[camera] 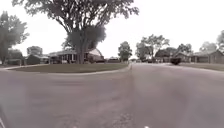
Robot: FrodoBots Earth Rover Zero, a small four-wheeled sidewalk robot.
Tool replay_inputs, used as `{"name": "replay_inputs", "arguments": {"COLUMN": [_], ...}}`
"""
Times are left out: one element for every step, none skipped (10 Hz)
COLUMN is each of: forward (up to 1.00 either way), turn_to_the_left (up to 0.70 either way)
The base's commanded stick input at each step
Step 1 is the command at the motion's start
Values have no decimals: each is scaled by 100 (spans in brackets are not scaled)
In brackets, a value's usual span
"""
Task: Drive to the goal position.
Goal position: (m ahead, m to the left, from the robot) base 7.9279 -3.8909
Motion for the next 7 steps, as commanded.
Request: {"name": "replay_inputs", "arguments": {"forward": [70, 70, 70, 70, 70, 70, 70], "turn_to_the_left": [0, 0, 0, 0, 0, 0, 0]}}
